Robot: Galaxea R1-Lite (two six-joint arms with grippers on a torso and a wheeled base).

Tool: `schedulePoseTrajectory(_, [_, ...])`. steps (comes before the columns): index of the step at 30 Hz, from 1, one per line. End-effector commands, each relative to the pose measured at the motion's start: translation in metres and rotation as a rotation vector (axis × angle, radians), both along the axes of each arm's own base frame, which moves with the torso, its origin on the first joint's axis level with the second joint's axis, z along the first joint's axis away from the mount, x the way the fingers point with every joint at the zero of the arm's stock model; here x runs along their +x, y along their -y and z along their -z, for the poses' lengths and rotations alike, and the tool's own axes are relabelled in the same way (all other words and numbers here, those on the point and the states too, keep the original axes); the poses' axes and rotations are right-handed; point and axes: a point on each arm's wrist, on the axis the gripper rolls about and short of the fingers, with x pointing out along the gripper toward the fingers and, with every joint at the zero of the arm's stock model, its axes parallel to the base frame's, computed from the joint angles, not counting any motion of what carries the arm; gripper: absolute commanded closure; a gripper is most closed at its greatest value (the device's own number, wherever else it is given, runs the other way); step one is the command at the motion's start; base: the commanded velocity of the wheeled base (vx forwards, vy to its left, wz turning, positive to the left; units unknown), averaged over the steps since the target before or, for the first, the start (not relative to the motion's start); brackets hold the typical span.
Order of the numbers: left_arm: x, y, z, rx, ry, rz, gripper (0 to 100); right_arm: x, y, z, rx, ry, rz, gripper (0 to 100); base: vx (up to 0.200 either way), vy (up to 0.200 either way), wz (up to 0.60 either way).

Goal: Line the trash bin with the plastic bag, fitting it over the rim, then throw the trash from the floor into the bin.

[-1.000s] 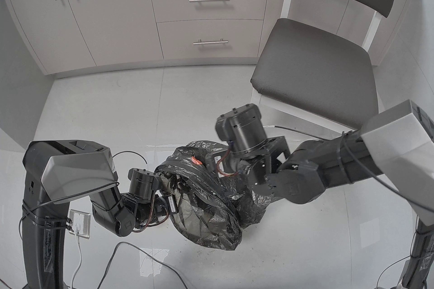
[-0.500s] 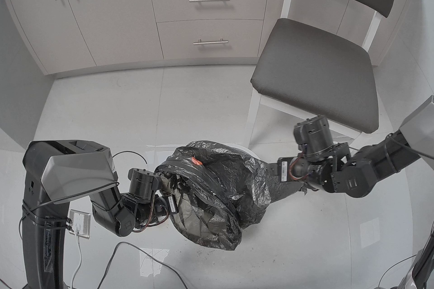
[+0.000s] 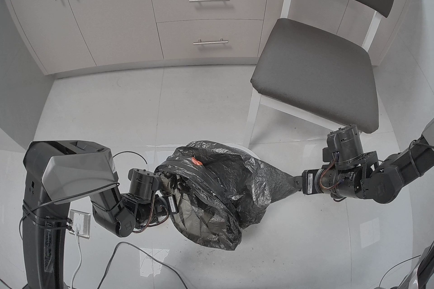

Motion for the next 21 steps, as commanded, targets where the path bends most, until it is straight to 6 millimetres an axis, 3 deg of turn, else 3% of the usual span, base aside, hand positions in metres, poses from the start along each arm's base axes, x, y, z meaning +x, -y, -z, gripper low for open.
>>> schedulePoseTrajectory(1, [-0.001, 0.000, 0.002, -0.002, 0.006, -0.001, 100, 0.003, 0.007, 0.007, 0.019, -0.032, -0.005, 0, 0.000, 0.000, 0.00])
schedulePoseTrajectory(10, [-0.001, 0.000, 0.003, -0.010, 0.023, -0.002, 100, 0.030, 0.007, 0.026, 0.062, -0.030, -0.082, 0, 0.000, 0.000, 0.00])
schedulePoseTrajectory(21, [-0.001, 0.000, 0.003, -0.010, 0.023, -0.002, 100, 0.049, 0.008, 0.054, 0.086, -0.036, -0.113, 0, 0.000, 0.000, 0.00])
